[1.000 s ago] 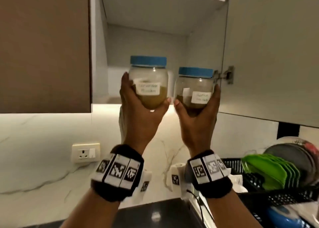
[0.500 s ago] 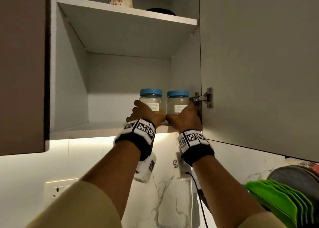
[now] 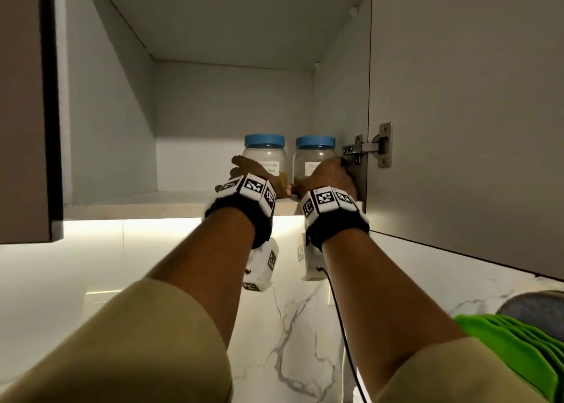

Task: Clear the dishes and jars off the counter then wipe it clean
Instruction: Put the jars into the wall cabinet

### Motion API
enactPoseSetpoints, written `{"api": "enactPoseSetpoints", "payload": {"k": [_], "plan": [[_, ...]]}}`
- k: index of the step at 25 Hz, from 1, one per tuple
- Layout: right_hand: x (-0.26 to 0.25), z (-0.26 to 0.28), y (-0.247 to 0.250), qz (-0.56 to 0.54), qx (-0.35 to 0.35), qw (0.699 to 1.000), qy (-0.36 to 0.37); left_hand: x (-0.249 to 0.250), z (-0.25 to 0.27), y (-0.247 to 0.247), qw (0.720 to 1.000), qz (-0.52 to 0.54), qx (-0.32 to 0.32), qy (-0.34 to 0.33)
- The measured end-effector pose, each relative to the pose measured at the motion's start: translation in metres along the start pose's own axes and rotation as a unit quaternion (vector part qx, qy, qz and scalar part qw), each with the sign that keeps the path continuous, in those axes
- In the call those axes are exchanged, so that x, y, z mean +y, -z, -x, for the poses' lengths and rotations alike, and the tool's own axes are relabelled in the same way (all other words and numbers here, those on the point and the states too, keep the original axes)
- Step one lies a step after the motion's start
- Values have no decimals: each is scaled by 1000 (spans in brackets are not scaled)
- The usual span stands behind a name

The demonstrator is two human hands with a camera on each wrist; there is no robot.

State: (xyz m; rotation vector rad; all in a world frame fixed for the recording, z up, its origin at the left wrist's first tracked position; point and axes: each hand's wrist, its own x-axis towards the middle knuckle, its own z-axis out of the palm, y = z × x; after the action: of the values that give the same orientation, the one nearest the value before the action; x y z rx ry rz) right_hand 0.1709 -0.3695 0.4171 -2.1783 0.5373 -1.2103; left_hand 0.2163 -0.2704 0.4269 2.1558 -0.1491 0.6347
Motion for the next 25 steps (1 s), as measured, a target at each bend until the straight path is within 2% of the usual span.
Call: {"api": "enactPoseSetpoints", "payload": {"k": [3, 5, 7, 9, 12, 17, 19, 22, 25], "plan": [[2, 2, 4, -24, -14, 1000, 9, -1, 4, 6, 1000, 0, 11, 17], [4, 9, 10, -40, 11, 999, 18, -2, 7, 15, 1000, 2, 2, 13], [6, 15, 19, -46, 31, 998, 30, -1, 12, 21, 999, 20, 35, 11], [6, 18, 27, -47, 9, 998, 28, 0, 14, 23, 998, 31, 60, 2], [5, 19, 35, -58, -21, 998, 23, -3, 14, 23, 999, 19, 44, 0], [5, 22, 36, -59, -17, 997, 35, -3, 16, 19, 998, -28, 46, -19], [5, 23, 36, -45, -10, 998, 38, -3, 21, 23, 997, -26, 73, -21], [7, 29, 32, -9, 15, 997, 69, -8, 36, 29, 985, 10, 144, -96], [16, 41, 14, -15, 98, 984, 147, -24, 66, 26, 955, 75, 187, -220]]}}
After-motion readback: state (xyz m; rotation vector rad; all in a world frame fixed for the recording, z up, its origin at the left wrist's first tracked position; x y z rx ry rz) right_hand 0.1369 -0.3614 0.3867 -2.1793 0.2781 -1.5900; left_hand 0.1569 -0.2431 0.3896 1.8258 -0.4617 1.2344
